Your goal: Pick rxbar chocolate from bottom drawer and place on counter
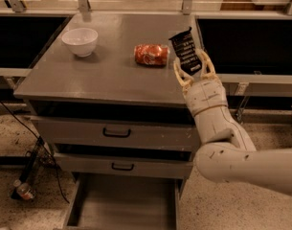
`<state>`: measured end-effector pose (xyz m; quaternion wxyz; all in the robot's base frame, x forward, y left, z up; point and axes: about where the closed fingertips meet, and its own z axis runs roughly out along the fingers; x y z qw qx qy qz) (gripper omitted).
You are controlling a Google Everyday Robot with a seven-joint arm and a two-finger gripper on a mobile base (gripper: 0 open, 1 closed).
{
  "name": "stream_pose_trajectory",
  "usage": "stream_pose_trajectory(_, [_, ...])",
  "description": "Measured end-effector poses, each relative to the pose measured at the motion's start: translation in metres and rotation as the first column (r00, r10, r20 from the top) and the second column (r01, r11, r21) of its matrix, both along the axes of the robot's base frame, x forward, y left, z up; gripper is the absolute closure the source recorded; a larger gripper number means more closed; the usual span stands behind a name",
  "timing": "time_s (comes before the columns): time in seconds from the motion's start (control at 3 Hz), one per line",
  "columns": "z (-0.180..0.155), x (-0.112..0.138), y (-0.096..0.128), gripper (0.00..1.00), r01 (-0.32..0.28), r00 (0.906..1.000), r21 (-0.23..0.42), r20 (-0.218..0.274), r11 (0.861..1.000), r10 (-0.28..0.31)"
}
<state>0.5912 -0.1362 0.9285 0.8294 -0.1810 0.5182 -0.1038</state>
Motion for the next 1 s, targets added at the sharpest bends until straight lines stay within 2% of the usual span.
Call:
stream_pose_trajectory(0.33, [-0.009, 0.031, 0.034, 1.00, -0.107, 0.9940, 0.043, -0.018, 0.993, 0.108])
stream_pose_trajectory(0.67, [-0.006, 0.030, 0.035, 1.00, -0.116, 0.9929, 0.045, -0.023, 0.992, 0.117])
stream_pose_trajectory(1.0, [0.012, 0.022, 0.034, 1.00, -0.144, 0.9885, 0.037, -0.041, 0.989, 0.146])
